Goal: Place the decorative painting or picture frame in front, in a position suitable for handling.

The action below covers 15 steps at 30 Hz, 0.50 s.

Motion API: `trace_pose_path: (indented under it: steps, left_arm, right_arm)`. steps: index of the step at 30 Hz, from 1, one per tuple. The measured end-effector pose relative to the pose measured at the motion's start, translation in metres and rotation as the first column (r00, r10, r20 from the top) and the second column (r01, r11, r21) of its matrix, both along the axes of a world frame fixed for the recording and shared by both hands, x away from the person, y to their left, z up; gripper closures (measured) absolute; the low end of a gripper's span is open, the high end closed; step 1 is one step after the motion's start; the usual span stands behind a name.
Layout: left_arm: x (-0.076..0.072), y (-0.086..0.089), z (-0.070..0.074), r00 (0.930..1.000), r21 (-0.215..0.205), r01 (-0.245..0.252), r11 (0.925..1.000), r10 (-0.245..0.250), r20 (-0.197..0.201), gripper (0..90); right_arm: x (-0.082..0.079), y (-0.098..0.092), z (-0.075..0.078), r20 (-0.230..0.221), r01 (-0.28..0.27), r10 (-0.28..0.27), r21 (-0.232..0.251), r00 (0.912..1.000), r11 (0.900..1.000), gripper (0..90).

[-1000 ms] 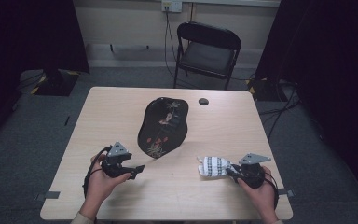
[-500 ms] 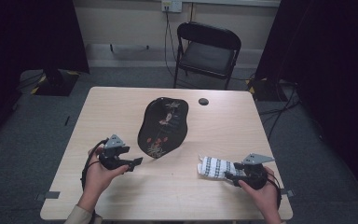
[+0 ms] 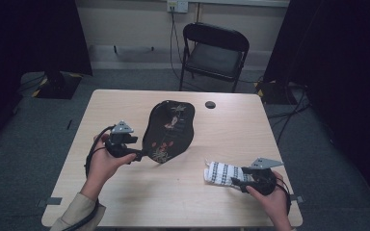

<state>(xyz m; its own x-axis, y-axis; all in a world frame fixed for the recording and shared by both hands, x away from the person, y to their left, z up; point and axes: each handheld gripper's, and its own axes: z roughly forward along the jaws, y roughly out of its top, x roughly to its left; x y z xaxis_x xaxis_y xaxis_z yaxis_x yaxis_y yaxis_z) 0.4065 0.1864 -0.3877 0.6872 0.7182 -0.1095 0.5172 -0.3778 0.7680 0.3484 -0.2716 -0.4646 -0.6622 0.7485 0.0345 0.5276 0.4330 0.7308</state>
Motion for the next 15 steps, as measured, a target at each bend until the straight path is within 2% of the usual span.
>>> trace_pose_path:
  steps: [9,15]
  left_arm:
    - [0.021,-0.018,0.023,0.9997,0.007,0.011,0.9999,-0.011,0.021,27.8]
    - [0.032,-0.028,0.027,0.9993,0.001,0.035,0.9994,-0.035,0.010,36.5]
  right_arm:
    - [0.000,0.001,0.000,0.004,-0.010,0.010,0.000,0.9999,1.000,36.9]
    - [0.001,0.000,0.001,0.007,-0.011,0.011,0.005,0.9999,1.000,36.9]
